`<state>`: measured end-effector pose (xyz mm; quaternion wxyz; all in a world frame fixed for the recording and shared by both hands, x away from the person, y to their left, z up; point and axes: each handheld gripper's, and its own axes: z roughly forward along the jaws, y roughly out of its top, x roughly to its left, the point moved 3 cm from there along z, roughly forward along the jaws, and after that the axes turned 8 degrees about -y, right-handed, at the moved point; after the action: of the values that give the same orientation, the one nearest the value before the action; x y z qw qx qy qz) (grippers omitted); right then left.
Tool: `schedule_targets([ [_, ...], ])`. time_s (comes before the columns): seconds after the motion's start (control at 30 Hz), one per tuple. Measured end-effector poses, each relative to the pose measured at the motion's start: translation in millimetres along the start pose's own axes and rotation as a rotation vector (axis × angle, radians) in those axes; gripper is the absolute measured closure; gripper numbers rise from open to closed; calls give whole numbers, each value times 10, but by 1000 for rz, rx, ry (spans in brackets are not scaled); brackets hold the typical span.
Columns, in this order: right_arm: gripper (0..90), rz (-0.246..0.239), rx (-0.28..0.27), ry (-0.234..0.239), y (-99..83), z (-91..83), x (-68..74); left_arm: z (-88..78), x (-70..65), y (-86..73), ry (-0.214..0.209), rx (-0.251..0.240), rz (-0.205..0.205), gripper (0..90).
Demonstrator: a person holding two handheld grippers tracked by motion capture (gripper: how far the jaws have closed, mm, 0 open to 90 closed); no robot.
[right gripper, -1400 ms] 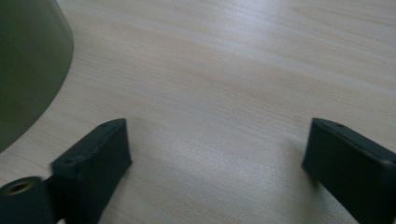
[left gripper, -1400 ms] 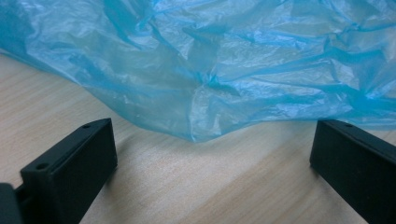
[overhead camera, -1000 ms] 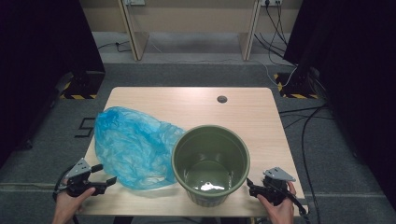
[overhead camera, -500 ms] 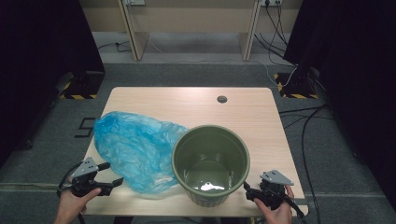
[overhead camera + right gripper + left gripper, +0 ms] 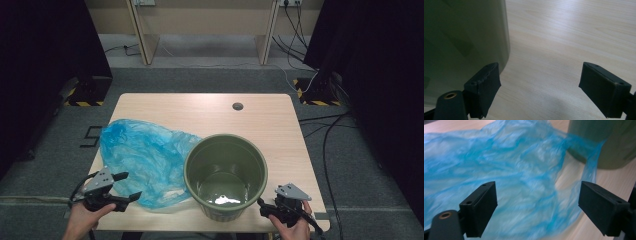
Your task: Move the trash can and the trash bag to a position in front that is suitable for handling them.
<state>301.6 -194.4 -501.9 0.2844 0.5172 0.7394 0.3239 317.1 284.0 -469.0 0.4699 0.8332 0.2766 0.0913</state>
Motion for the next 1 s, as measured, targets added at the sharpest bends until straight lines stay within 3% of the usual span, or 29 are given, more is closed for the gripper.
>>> schedule_targets([
  [0.03,167,0,0,0,0,0,0,0,0,0,0,0,0,148],
  [0.1,169,-7,-2,8,8,-12,37,233,-116,106,-67,-7,22,149],
  [0.2,169,-14,-4,18,3,-27,76,464,-171,176,-106,2,42,148],
  [0.37,169,-27,6,30,-8,-23,135,693,-244,255,-119,1,72,148],
  [0.53,186,-45,24,17,13,-1,172,983,-405,372,-164,0,111,149],
  [0.67,227,-51,26,41,30,10,212,1093,-434,405,-169,32,135,134],
  [0.83,248,-80,25,11,133,95,174,1179,-368,481,-126,48,155,141],
  [1.0,247,-44,2,25,234,187,101,1251,-290,592,-110,27,149,147],
])
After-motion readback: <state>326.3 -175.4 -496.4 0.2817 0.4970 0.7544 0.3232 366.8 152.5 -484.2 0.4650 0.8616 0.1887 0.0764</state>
